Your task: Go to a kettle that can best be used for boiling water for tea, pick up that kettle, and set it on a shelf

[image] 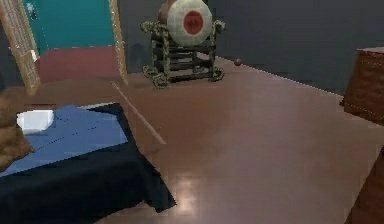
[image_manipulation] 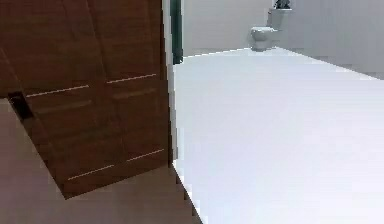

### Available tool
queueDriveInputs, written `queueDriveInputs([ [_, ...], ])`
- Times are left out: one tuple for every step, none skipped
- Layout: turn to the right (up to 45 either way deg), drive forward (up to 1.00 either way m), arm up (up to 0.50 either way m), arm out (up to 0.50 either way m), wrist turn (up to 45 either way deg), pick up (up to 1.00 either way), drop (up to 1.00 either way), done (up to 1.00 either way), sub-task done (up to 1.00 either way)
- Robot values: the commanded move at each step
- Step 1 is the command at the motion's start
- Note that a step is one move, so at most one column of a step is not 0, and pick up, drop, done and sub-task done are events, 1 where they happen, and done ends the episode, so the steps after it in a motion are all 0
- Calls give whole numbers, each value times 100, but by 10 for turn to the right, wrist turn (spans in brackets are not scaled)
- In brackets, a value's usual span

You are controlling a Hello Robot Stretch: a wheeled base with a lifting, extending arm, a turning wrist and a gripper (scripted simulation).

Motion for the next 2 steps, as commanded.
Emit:
queueDriveInputs([
  [150, 0, 0, 0, 0, 0, 0, 0, 0],
  [0, 100, 0, 0, 0, 0, 0, 0, 0],
])
